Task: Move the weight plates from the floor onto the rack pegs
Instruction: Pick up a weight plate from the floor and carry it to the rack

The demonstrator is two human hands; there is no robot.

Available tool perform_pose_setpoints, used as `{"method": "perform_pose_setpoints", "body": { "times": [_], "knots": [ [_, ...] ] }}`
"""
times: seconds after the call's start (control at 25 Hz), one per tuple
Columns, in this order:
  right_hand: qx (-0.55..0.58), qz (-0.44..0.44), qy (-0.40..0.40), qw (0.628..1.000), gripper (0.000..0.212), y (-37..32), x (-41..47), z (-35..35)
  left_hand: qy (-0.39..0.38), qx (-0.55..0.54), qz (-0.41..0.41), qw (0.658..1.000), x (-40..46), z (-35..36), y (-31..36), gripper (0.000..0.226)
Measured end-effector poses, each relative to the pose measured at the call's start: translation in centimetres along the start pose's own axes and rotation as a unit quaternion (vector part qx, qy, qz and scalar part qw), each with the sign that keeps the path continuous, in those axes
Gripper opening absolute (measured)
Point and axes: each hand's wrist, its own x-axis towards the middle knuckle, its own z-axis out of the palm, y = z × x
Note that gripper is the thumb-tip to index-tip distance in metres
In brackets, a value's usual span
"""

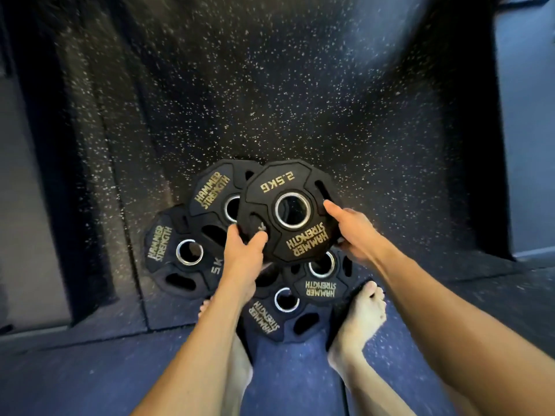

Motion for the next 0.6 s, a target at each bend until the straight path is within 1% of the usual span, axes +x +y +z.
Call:
{"method": "perform_pose_setpoints", "body": {
  "times": [0.12, 0.2, 0.24, 0.32, 0.4, 0.48, 0.56, 0.6],
  "knots": [
    [0.047, -0.035, -0.011, 0.998, 0.014, -1.3, -9.3, -0.2, -0.042, 0.018, 0.037, 0.998, -6.9, -3.3, 5.5, 0.022],
    [0.058, -0.058, -0.009, 0.997, 0.010, -2.6, -17.0, 0.0, -0.067, 0.030, 0.059, 0.996, -13.2, -5.8, 9.9, 0.027],
    [0.058, -0.074, -0.006, 0.995, 0.010, -3.4, -21.1, 0.2, -0.075, 0.032, 0.083, 0.993, -16.7, -7.2, 12.1, 0.029],
    [0.057, -0.107, -0.009, 0.993, 0.020, -4.8, -29.8, 0.8, -0.088, 0.033, 0.149, 0.984, -24.2, -10.3, 16.1, 0.030],
    [0.052, -0.142, -0.017, 0.988, 0.031, -5.4, -38.5, 1.4, -0.102, 0.032, 0.198, 0.974, -31.4, -13.4, 19.6, 0.024],
    [0.070, -0.188, -0.027, 0.979, 0.040, -5.4, -46.7, 1.7, -0.120, 0.019, 0.232, 0.965, -38.2, -16.3, 22.3, 0.025],
    [0.071, -0.239, -0.034, 0.968, 0.049, -4.9, -54.6, 2.4, -0.121, 0.016, 0.274, 0.954, -44.8, -19.9, 24.2, 0.028],
    [0.061, -0.269, -0.033, 0.961, 0.048, -4.4, -58.2, 2.7, -0.119, 0.016, 0.296, 0.948, -47.9, -21.5, 24.7, 0.027]
  ]
}}
